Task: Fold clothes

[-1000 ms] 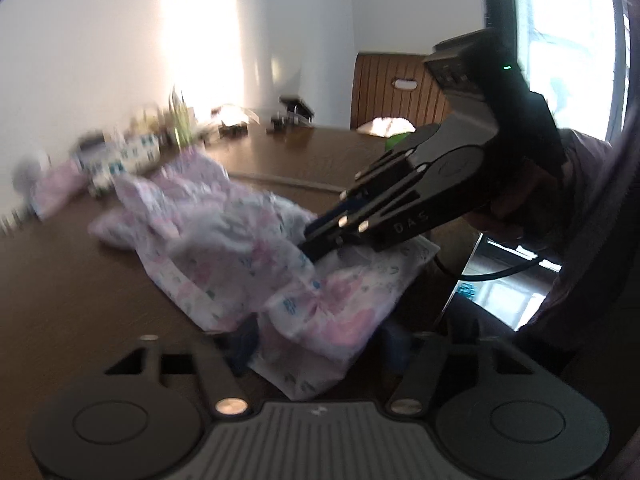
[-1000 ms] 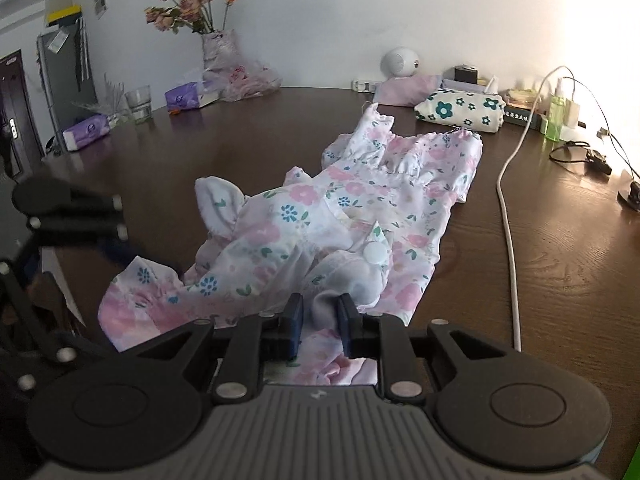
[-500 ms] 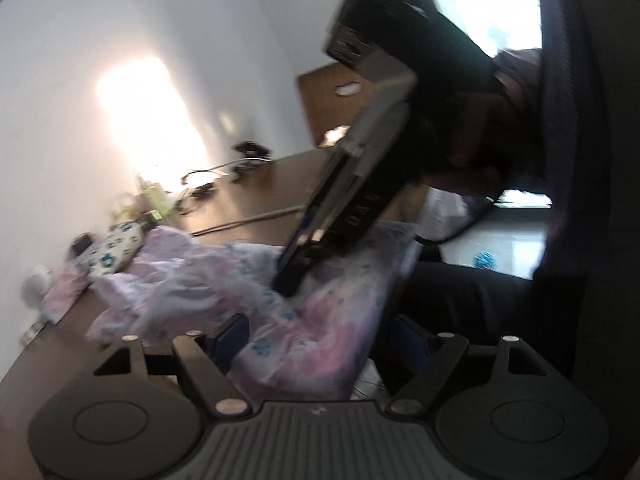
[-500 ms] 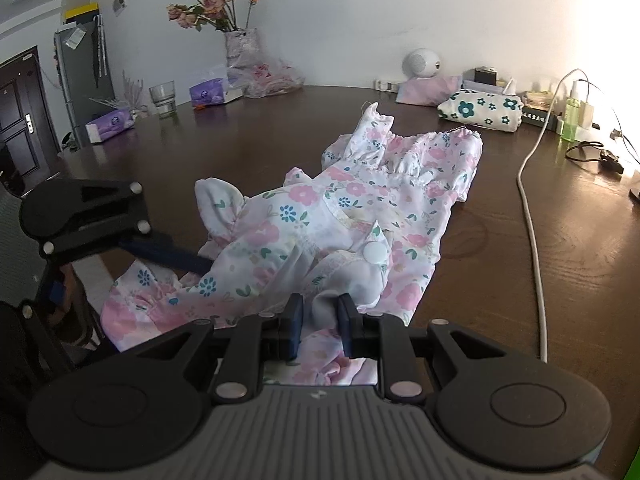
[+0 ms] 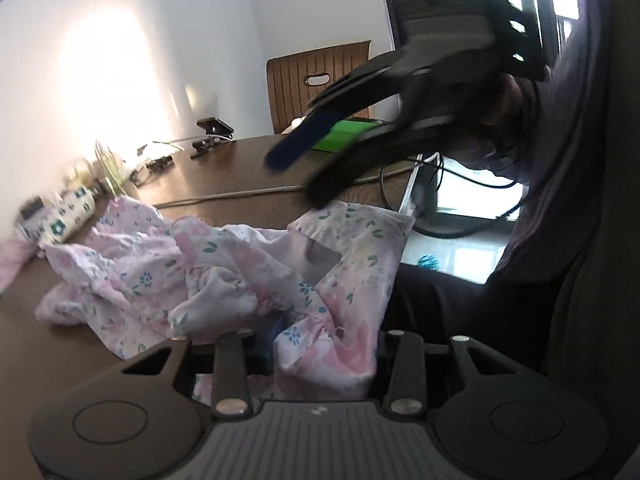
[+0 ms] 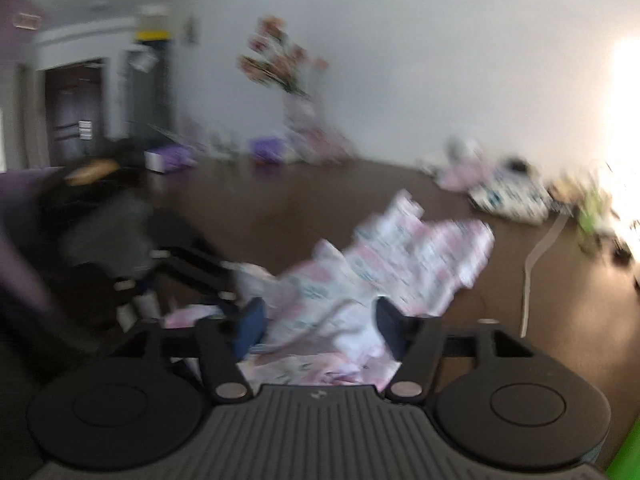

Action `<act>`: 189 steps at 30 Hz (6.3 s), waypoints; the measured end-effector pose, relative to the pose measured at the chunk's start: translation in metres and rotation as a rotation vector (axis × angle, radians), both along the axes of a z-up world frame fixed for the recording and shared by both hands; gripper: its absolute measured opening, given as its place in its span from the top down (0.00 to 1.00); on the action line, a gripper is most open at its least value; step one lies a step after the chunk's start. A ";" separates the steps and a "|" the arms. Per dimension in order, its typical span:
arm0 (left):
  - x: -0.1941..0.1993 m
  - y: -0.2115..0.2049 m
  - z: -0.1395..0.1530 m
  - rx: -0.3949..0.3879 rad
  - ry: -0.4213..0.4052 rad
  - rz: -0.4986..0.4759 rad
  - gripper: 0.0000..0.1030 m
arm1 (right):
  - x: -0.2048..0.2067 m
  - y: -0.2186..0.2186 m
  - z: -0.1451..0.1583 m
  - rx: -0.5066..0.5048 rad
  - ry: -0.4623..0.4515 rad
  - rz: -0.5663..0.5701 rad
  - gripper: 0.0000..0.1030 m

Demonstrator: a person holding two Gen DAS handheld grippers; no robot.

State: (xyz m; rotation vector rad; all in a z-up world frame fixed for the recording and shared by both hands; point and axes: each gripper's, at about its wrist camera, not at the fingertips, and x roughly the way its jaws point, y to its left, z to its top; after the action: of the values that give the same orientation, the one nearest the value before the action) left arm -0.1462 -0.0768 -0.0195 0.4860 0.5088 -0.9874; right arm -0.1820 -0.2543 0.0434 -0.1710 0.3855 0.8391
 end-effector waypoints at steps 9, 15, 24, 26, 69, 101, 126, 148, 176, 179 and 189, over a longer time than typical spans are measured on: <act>0.033 0.015 0.006 -0.117 0.239 0.014 0.72 | -0.024 -0.011 -0.014 -0.068 -0.071 0.104 0.23; 0.046 0.019 0.009 -0.134 0.321 0.004 0.73 | -0.030 0.003 -0.032 -0.086 -0.103 0.162 0.22; 0.058 0.033 0.007 -0.216 0.543 -0.073 0.82 | -0.039 0.012 -0.043 -0.113 -0.236 0.247 0.25; 0.059 0.033 0.007 -0.224 0.569 -0.083 0.86 | -0.039 0.012 -0.043 -0.103 -0.239 0.265 0.26; 0.026 0.010 0.021 -0.009 0.104 -0.261 0.67 | 0.029 -0.044 -0.022 0.274 0.209 0.468 0.84; 0.076 0.063 0.013 -0.513 0.592 0.134 0.70 | 0.094 -0.039 -0.053 0.610 0.491 -0.172 0.79; 0.089 0.089 0.015 -0.808 0.628 0.432 0.88 | 0.072 -0.037 -0.046 0.524 0.406 -0.100 0.08; 0.083 0.075 0.017 -0.629 0.562 0.549 0.47 | 0.094 -0.015 -0.050 0.379 0.728 -0.147 0.53; 0.092 0.076 0.019 -0.624 0.509 0.631 0.38 | 0.108 0.000 -0.052 0.260 0.475 -0.283 0.84; 0.087 0.084 0.028 -0.659 0.456 0.656 0.31 | 0.106 0.000 -0.052 0.265 0.472 -0.295 0.84; 0.096 0.072 0.032 -0.557 0.489 0.743 0.46 | 0.091 0.009 -0.032 0.200 0.339 -0.332 0.81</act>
State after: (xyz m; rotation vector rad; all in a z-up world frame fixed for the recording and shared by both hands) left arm -0.0500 -0.0050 0.0121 -0.4458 0.7425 -0.4733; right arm -0.0906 -0.2450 0.0114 0.2201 0.6249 0.5715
